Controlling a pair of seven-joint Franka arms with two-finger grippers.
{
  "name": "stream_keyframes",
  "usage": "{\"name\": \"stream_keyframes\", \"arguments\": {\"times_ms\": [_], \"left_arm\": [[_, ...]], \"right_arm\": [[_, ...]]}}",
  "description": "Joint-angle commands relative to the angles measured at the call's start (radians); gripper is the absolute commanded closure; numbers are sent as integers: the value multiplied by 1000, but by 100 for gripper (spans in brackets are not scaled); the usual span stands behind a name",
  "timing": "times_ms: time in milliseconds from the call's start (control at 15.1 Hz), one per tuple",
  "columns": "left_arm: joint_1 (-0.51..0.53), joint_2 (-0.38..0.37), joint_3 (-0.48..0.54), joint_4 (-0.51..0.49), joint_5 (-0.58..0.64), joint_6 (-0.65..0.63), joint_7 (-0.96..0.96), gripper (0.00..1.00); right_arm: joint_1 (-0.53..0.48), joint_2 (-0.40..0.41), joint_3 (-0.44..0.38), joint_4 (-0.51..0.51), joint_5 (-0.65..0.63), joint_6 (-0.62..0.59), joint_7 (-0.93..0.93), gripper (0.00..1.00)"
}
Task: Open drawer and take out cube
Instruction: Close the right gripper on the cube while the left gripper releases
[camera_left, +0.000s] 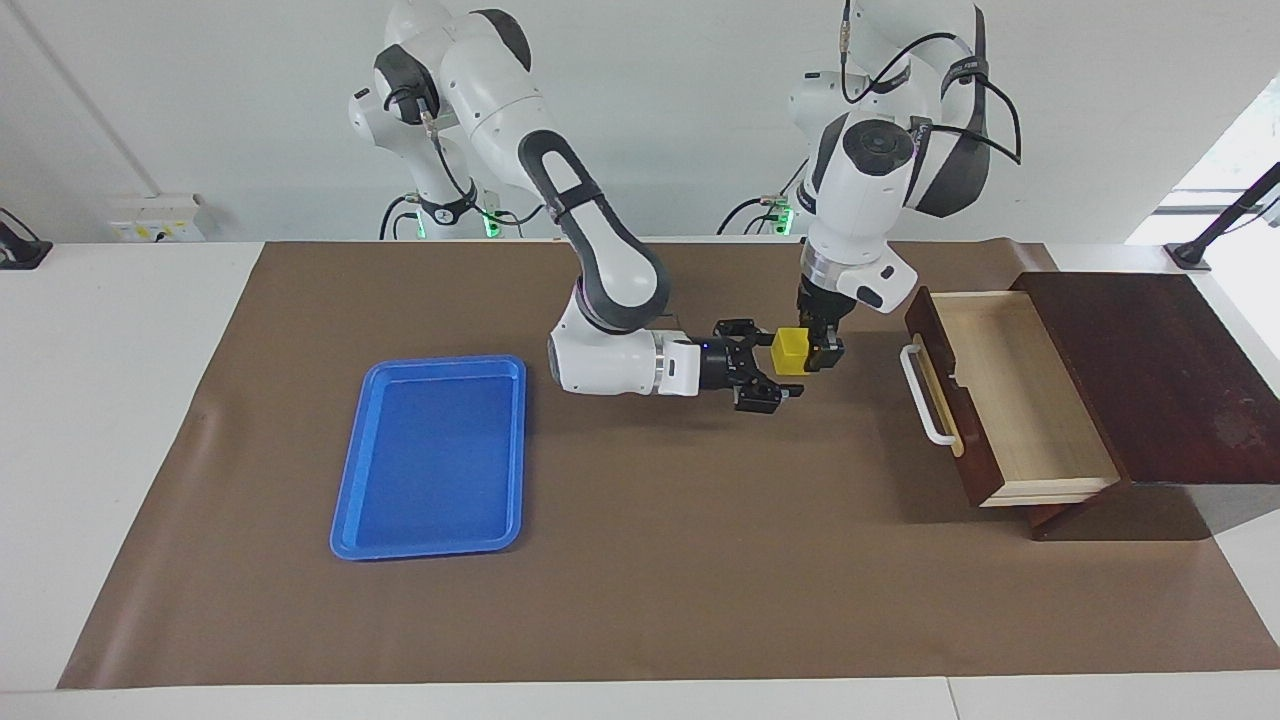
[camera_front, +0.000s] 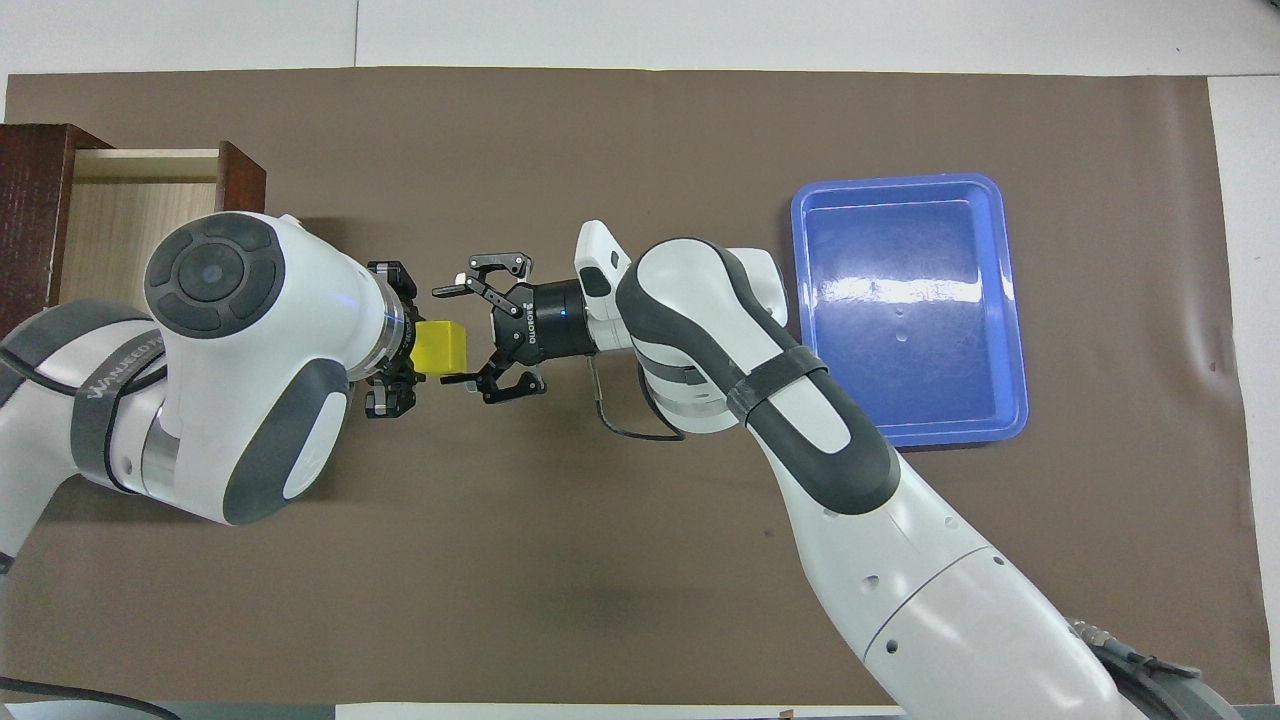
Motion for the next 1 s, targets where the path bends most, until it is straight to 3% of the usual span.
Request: {"name": "stream_keyframes", "arguments": {"times_ms": [0,133,266,332,399,465,930], "left_arm": [[-12,-36,14,-41,21,26,-33,100],[-11,-36,13,-43,33,27,-44,100],[-9,-36,14,-43,35,29,-60,100],[-7,-36,14,-41,37,29,-63,100],[-7,-36,14,-41,37,30,-67,100],[-7,-36,14,-41,38,33,-82,100],[-6,-36,13,-43,38,38,-92,100]], "right_arm": [[3,17,5,29,-12,16,35,7],[3,17,5,29,-12,14,32,8],[3,17,5,29,-12,16,32,23],[5,17,7,29,-12,16,33,48],[5,17,7,29,-10,17,33,88],[5,17,8,29,-9,17,35,100],[0,8,22,31,-10,20,42,100]]}}
